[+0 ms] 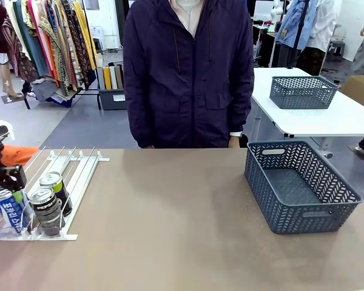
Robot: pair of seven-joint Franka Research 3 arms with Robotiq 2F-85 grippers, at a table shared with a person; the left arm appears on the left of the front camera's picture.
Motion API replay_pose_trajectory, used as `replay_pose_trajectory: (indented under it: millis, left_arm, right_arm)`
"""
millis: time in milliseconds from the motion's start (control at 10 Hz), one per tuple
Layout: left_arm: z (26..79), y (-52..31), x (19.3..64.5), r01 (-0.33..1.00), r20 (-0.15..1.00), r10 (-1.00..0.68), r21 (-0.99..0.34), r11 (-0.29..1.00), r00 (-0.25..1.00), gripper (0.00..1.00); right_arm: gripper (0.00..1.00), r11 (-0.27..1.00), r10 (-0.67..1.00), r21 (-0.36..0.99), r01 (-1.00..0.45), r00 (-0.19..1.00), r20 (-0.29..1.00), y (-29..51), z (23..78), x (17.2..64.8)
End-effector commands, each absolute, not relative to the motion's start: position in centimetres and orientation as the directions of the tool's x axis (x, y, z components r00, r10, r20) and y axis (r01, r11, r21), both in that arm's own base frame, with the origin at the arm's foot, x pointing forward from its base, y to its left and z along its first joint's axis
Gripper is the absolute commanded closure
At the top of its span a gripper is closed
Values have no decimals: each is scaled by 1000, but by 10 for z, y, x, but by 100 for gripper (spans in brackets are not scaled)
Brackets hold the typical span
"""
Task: Retrieve and store the cans from the dispenser.
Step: Pick up one can from the Automatic Can Dispenser and place it in the middle of the table.
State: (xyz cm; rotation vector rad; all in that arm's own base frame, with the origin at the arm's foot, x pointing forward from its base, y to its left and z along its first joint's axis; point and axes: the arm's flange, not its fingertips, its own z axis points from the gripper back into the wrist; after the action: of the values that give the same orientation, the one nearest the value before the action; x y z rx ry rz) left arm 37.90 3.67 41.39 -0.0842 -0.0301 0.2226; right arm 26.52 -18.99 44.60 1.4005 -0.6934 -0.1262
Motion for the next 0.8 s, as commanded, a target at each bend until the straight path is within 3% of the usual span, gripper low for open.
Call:
replay_pose_trajectory:
  millis: [0,400,700]
  left_arm:
    - [406,33,379,-244,20,246,-59,968,969,100]
    - [425,32,374,-231,64,235,-62,971,970,100]
    - [509,33,341,-162,132,172,-78,984,976,100]
  right_arm:
    - [0,181,-492,928,-325,787,372,-190,451,268]
    - [0,181,-492,928,-325,787,372,-190,451,268]
    - [0,181,-492,928,-325,787,372,-190,451,268]
